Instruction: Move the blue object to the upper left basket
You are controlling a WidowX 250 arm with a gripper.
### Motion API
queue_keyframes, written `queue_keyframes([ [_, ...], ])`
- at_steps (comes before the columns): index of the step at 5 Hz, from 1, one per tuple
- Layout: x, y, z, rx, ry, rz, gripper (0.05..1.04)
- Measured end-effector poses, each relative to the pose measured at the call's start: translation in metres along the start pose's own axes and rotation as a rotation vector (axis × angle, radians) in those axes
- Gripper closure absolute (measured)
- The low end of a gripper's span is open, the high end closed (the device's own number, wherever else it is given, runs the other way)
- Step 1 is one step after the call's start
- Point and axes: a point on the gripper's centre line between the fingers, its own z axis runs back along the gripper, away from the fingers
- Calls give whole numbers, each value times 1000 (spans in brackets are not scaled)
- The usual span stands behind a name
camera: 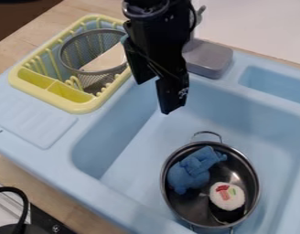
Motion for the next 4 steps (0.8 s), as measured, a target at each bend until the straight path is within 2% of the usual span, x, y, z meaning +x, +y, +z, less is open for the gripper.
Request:
queue_keyframes([
  [1, -4, -2, -5, -9, 19, 1, 82],
  [2, -1, -13, -6, -47, 9, -44, 82],
  [4, 3, -44, -5, -44, 15, -112, 82],
])
